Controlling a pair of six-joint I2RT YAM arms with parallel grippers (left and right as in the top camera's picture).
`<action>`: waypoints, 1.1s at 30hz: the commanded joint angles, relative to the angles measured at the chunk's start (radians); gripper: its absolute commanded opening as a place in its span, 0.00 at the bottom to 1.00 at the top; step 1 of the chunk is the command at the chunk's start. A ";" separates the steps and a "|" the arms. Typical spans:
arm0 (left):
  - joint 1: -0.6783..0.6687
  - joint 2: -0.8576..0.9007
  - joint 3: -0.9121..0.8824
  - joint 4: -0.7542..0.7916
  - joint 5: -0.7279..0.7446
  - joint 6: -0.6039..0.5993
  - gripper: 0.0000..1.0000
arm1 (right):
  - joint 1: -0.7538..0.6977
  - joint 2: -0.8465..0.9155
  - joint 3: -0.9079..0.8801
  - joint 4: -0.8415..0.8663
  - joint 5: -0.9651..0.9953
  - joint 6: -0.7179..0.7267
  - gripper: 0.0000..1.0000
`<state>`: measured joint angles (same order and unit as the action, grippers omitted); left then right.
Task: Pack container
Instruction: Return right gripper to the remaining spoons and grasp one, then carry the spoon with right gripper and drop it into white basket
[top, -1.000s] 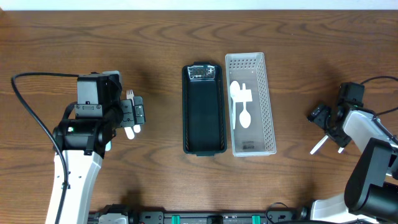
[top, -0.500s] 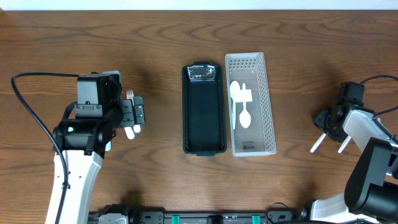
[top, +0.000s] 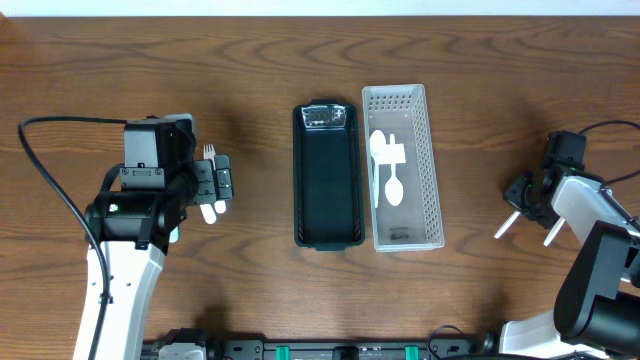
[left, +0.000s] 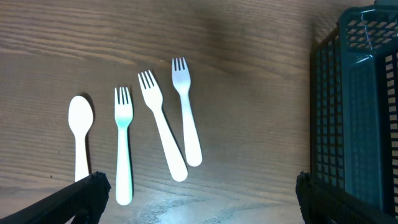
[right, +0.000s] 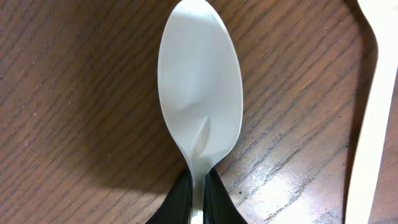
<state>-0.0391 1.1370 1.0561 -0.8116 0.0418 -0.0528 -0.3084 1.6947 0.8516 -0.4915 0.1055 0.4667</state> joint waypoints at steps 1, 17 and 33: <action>0.005 0.000 0.023 -0.003 -0.011 -0.009 0.98 | 0.011 0.032 -0.012 -0.033 -0.045 0.002 0.01; 0.005 0.000 0.023 -0.003 -0.011 -0.009 0.98 | 0.545 -0.171 0.445 -0.202 -0.077 -0.168 0.01; 0.005 0.000 0.023 -0.003 -0.011 -0.009 0.98 | 0.671 0.158 0.412 -0.156 -0.061 -0.137 0.28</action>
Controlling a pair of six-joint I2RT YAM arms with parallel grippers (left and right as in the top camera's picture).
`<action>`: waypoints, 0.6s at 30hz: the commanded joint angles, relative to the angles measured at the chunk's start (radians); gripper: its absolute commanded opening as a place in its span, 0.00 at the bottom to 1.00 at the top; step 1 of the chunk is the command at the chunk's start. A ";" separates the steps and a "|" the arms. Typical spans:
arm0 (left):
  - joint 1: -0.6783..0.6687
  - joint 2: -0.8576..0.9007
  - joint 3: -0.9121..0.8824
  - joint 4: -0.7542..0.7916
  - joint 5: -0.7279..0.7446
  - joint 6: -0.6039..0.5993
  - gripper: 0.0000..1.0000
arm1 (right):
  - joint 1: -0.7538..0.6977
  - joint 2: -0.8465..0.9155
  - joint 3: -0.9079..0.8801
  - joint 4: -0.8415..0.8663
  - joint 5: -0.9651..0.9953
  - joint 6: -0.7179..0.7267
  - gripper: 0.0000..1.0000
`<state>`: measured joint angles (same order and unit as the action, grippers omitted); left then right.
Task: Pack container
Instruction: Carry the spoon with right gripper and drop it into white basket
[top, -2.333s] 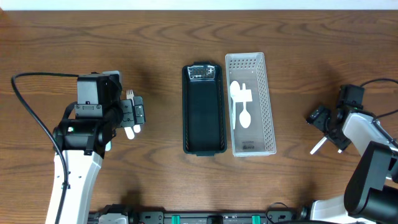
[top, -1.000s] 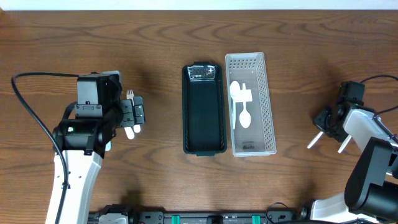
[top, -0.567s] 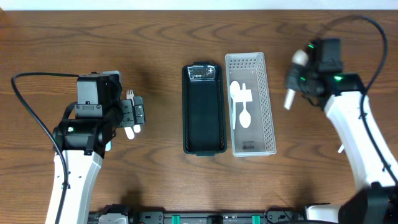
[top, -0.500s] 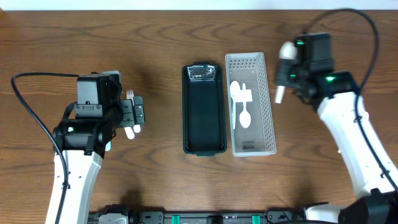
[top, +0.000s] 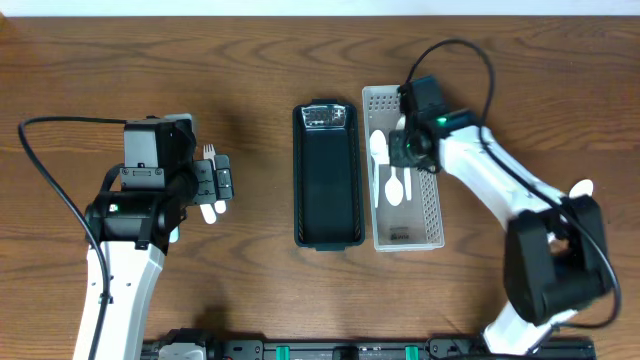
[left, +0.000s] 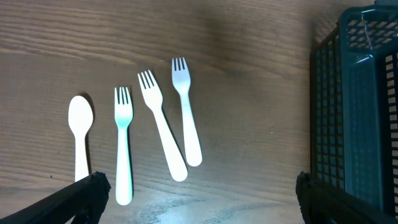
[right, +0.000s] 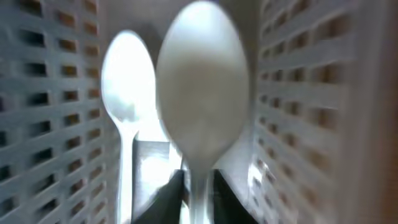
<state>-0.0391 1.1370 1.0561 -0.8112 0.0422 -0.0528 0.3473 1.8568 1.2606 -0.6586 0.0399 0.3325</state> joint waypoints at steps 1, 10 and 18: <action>0.005 0.000 0.023 -0.003 -0.011 -0.009 0.98 | 0.015 -0.008 0.005 0.016 0.004 -0.010 0.34; 0.005 0.000 0.023 -0.003 -0.011 -0.009 0.98 | -0.063 -0.188 0.150 -0.039 0.031 -0.032 0.52; 0.005 0.000 0.023 -0.003 -0.011 -0.009 0.98 | -0.401 -0.309 0.149 -0.202 0.095 0.097 0.61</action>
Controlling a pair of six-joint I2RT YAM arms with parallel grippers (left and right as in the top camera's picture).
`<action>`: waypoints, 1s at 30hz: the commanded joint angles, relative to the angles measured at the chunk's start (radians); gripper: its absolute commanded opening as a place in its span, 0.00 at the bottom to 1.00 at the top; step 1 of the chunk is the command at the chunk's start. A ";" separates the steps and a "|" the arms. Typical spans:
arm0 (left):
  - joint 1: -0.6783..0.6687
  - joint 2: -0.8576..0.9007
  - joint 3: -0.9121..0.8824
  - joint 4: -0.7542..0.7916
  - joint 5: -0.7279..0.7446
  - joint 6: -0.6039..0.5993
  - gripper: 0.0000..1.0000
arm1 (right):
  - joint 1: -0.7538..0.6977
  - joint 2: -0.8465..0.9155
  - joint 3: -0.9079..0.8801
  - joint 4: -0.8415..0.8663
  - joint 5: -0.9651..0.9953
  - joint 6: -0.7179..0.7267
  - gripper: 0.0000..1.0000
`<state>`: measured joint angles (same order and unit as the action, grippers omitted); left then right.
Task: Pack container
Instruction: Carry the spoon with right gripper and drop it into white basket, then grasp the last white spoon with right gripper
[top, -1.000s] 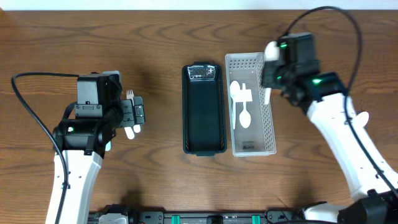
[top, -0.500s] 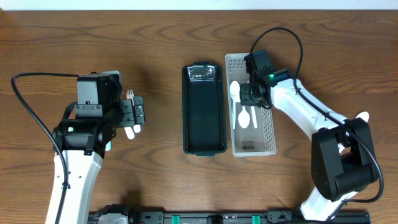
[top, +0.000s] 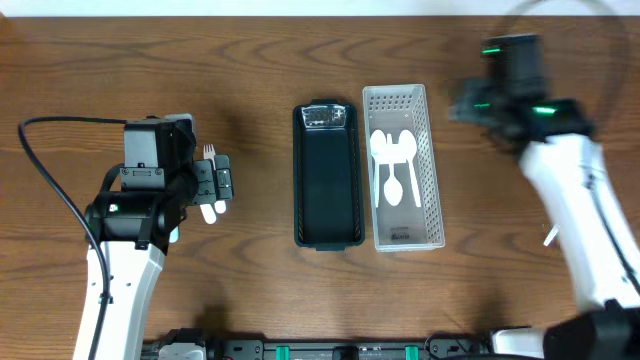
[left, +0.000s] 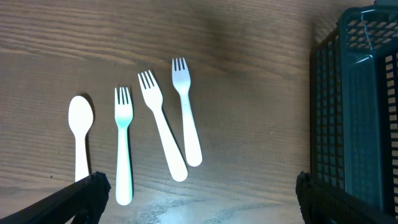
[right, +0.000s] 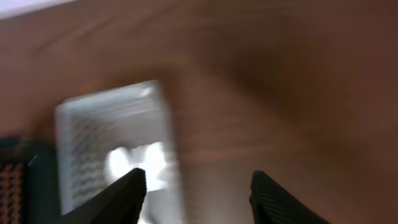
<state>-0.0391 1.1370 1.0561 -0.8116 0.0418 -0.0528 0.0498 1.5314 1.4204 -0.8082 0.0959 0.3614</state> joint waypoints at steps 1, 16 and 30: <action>0.005 0.000 0.023 -0.003 -0.011 -0.009 0.98 | -0.143 0.023 -0.016 -0.080 0.039 0.076 0.63; 0.005 0.000 0.023 -0.003 -0.011 -0.009 0.98 | -0.535 0.244 -0.217 -0.042 0.014 -0.028 0.76; 0.005 0.000 0.023 -0.003 -0.011 -0.009 0.98 | -0.588 0.362 -0.230 0.057 -0.050 -0.143 0.76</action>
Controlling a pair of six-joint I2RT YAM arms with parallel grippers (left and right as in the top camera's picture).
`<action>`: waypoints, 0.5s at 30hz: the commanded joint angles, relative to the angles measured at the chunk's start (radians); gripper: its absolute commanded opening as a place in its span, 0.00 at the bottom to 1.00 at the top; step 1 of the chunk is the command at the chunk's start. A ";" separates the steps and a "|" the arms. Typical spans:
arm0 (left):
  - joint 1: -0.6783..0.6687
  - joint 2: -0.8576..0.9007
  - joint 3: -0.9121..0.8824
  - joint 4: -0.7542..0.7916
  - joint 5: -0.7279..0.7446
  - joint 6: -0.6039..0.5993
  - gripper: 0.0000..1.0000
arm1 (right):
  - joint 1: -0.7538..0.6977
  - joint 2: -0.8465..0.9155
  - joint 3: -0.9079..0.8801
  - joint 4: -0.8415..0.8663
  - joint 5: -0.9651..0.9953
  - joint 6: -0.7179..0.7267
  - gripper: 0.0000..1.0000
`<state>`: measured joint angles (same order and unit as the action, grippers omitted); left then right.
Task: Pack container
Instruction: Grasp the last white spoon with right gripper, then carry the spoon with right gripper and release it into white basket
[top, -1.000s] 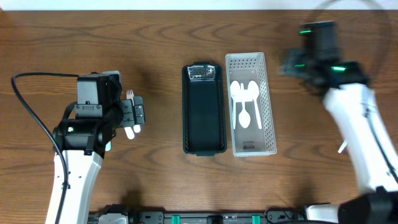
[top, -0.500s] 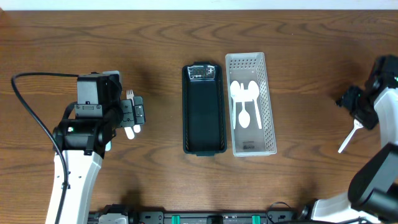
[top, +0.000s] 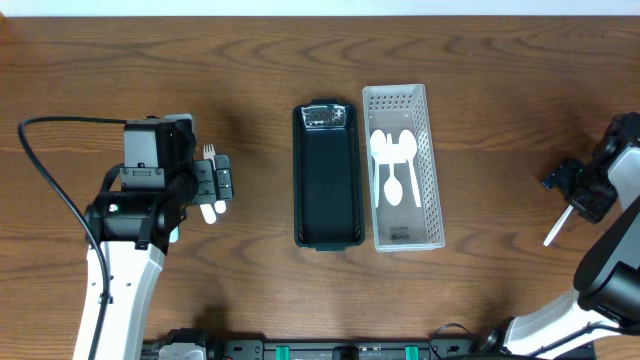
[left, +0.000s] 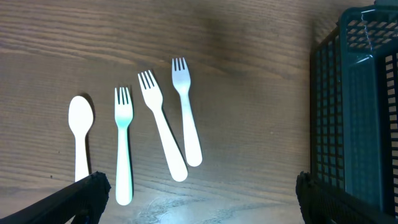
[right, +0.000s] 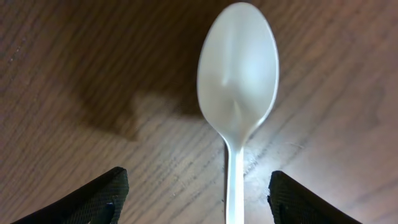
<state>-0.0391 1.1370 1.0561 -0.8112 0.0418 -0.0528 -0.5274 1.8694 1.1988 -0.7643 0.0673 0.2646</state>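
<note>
Three white spoons (top: 395, 170) lie in the white slotted basket (top: 395, 93). The black basket (top: 328, 200) beside it holds no cutlery. My right gripper (right: 198, 190) is open at the table's right edge, low over a white spoon (right: 237, 93) whose handle runs between the fingers. My left gripper (left: 199, 190) hangs open above three white forks (left: 160, 130) and a small white spoon (left: 81, 134) left of the black basket.
Wooden table (top: 250, 60). The black basket's mesh wall (left: 348, 112) stands close to the right of my left gripper. The right spoon's handle (top: 553, 232) sticks out toward the table's front from under the right arm.
My right gripper was open in the air behind and to the right of the white basket. Now it is open low over a spoon at the table's right edge. The left arm has not moved.
My right gripper was shut on a spoon on the table at the right, with two spoons in the white basket. Then it held that spoon inside the basket. Then three spoons lay there and the gripper was open, away. Now it straddles another spoon.
</note>
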 joint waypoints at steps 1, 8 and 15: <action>0.005 0.000 0.023 -0.003 -0.011 -0.009 0.98 | -0.011 0.029 -0.011 0.020 -0.024 -0.050 0.76; 0.005 0.000 0.023 -0.003 -0.011 -0.009 0.98 | -0.011 0.037 -0.064 0.078 -0.024 -0.053 0.76; 0.005 0.000 0.023 -0.003 -0.011 -0.009 0.98 | -0.016 0.037 -0.124 0.134 -0.043 -0.053 0.75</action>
<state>-0.0391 1.1370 1.0561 -0.8116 0.0418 -0.0528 -0.5301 1.8862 1.1168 -0.6376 0.0357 0.2253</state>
